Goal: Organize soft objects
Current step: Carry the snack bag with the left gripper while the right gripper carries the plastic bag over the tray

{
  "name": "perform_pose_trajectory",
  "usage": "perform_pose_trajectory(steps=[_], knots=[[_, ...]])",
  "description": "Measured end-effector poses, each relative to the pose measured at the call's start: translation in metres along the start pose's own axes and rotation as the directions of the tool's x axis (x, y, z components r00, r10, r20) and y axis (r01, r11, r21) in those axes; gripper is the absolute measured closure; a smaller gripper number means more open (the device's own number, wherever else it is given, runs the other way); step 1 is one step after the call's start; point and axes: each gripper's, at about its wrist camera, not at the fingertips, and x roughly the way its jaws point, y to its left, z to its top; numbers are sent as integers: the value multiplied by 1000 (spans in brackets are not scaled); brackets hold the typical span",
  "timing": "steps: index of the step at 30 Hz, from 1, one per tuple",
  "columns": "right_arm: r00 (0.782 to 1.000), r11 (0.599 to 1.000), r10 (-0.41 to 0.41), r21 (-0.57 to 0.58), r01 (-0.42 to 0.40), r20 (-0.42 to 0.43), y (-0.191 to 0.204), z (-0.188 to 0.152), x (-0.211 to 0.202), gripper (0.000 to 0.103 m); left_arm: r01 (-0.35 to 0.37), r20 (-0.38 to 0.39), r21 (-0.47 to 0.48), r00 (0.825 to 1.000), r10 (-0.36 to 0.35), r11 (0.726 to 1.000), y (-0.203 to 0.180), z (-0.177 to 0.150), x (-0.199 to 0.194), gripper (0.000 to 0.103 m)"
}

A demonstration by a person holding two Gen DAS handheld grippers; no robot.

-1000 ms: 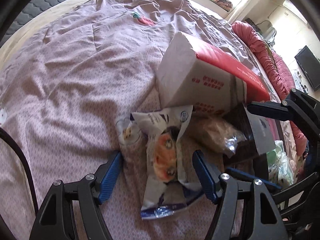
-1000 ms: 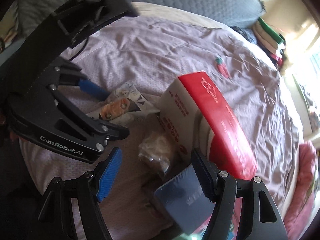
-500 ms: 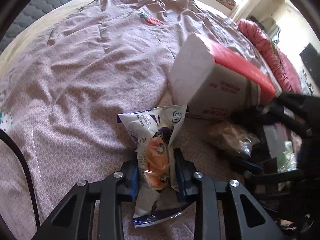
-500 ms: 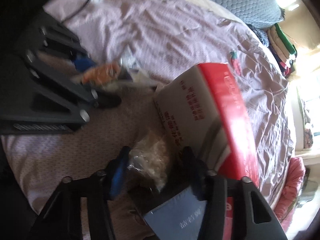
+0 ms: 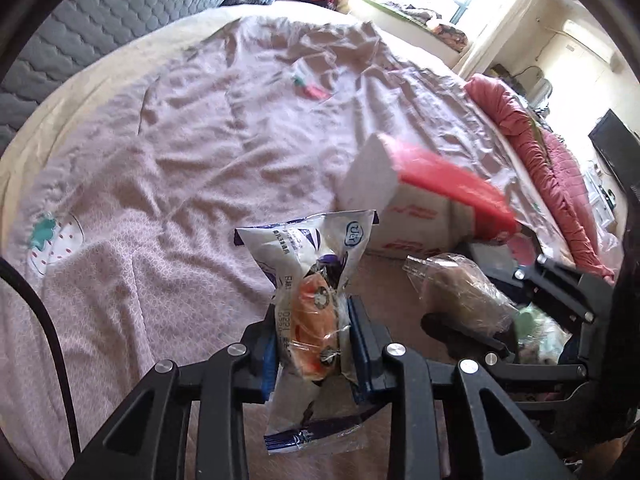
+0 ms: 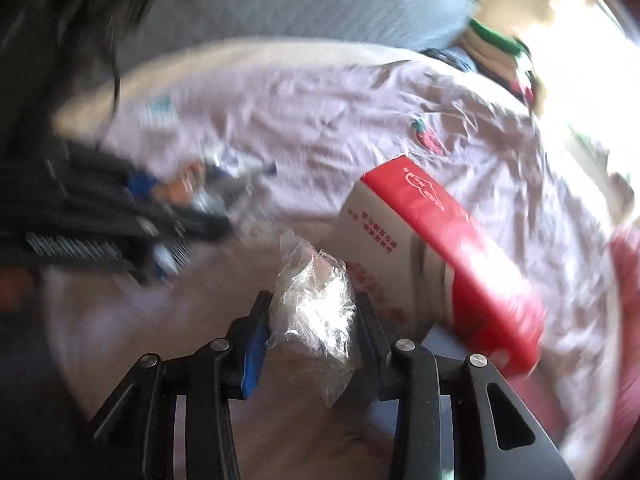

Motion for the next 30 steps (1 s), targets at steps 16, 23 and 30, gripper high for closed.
perform_pose_trajectory(steps=[16,23,30], knots=[[968,843,41,511,-167,248,-47,-67,-102,61,6,70,191,997,-20,982,-93,-26,-58,72],[955,828,-52,547,-123,292,-67,-96,-160,61,33,65,252,997,-51,967,-135,-41,-65,72],[937,796,-159,602,-65,312,-91,-129,-211,61,77,42,338,994,-97,938,-182,-58,-66,72]])
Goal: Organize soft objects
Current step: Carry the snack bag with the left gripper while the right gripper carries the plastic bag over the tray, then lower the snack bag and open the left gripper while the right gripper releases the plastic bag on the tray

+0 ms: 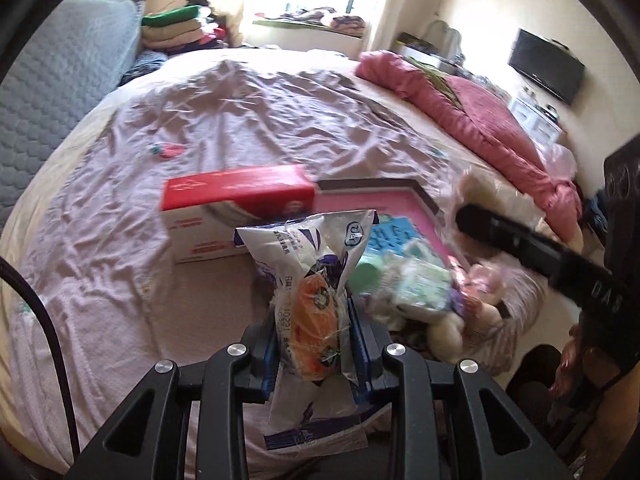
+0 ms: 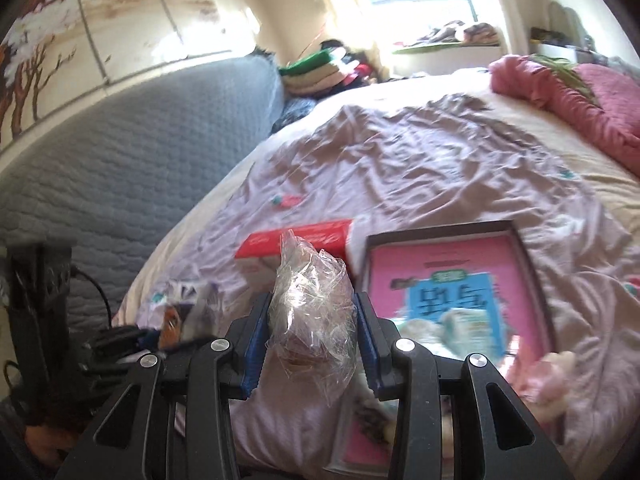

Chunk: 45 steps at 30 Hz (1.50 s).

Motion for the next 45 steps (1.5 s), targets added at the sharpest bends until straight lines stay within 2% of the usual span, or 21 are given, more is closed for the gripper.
perform_pose_trajectory(steps=[6,13,26,36,45], knots=[[999,999,-40,9,40,27,-16,-5,-25,61,28,-36,55,999,-27,998,-31,-5,10,72],[998,998,-53,30,52,39,-27,-14,-39,61,21,-81,85,997,-14,996,-49,-11,27,72],[994,993,-110,47,109,21,-51,-29,-42,61,-29,-159,139,986,51,990,-73,-32,63,72],[990,987,-142,72,142,3,-71,-42,-38,61,-6,-215,128,976,34,992,-78,-41,85,72],[987,983,-156,93,158,-32,-87,-53,-30,61,-5,-214,153,976,38,988,-91,-40,101,72]])
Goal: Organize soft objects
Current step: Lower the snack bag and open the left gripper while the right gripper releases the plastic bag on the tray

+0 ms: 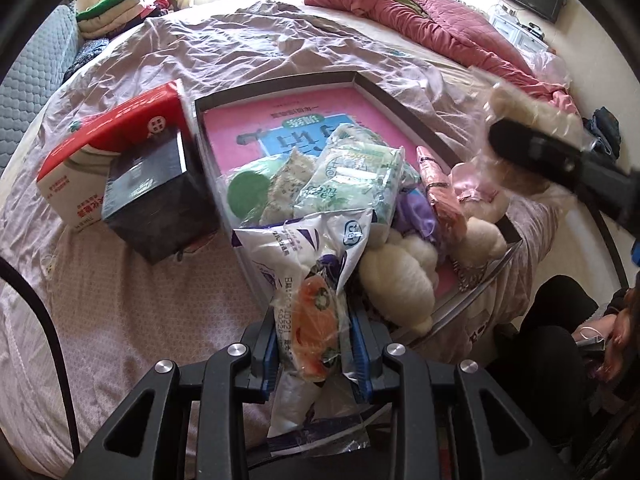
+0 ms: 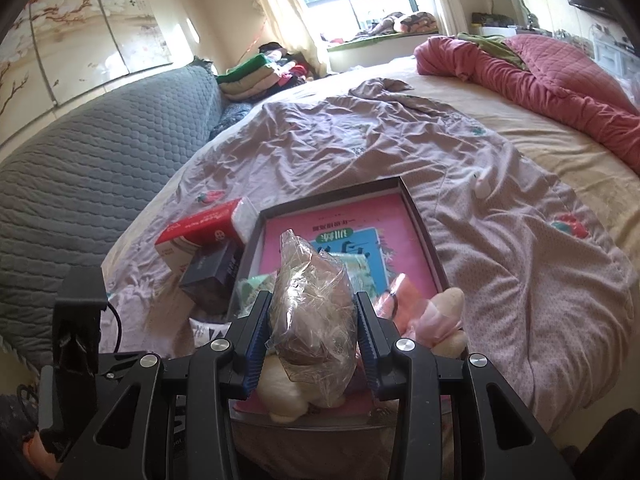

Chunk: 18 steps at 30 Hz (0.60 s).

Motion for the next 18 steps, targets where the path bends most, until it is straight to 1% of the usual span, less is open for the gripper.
perform_pose_trajectory(steps=[5,8,11,18], knots=[[999,999,-34,4,34,-14,-6,-5,7,61,5,9,2,1000,-5,1000,-3,4,4,72],[999,999,-37,24,37,-12,-13,-6,9,61,10,14,10,1000,-10,1000,-5,5,7,72],[1000,999,-21,44,22,-17,-17,-5,12,61,11,9,8,1000,-11,1000,-5,8,10,72],[999,999,-45,29,46,-30,-16,-2,27,61,1,16,2,1000,-1,1000,-1,9,14,72]])
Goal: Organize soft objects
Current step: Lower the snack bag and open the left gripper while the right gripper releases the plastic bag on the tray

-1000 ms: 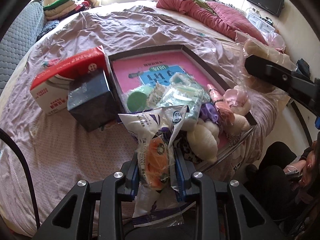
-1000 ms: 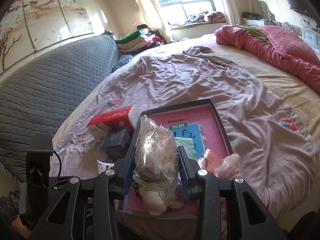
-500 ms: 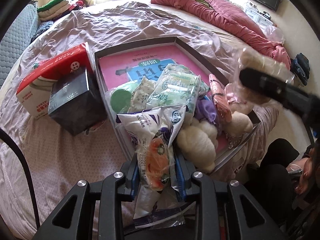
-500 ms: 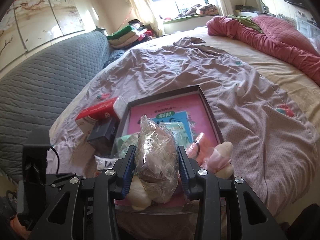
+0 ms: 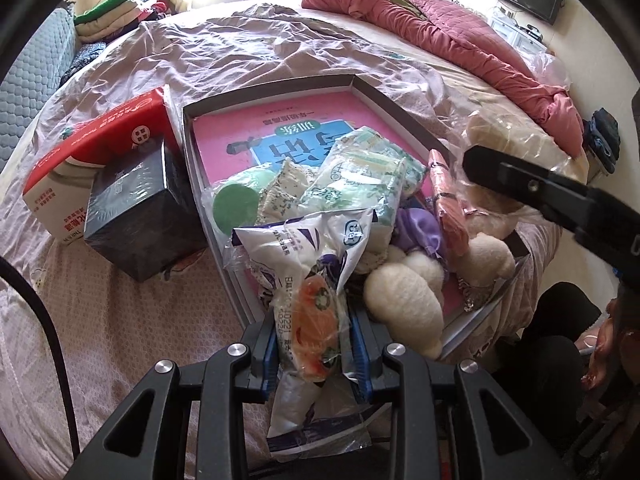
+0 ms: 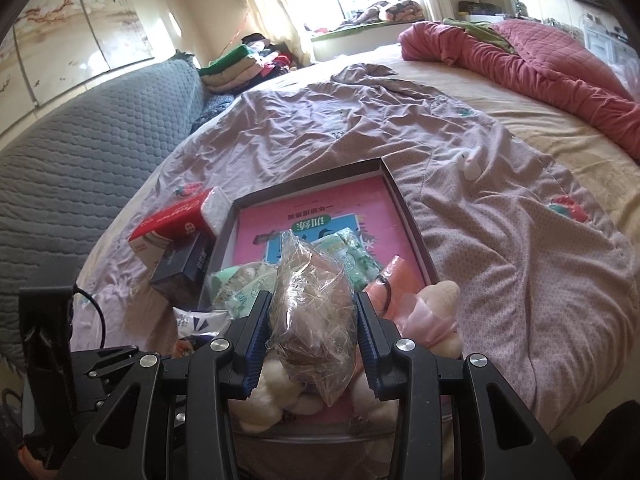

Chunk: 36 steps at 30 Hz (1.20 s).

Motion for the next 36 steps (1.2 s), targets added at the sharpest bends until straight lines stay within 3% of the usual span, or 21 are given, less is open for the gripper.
perform_pose_trajectory(steps=[21,36], knots=[[996,995,-82,-56,80,-27,11,-1,46,61,14,21,-11,1000,-13,1000,5,2,5,72],[997,996,-70,-58,68,-20,11,-6,46,57,7,29,-12,1000,-6,1000,7,3,6,71]])
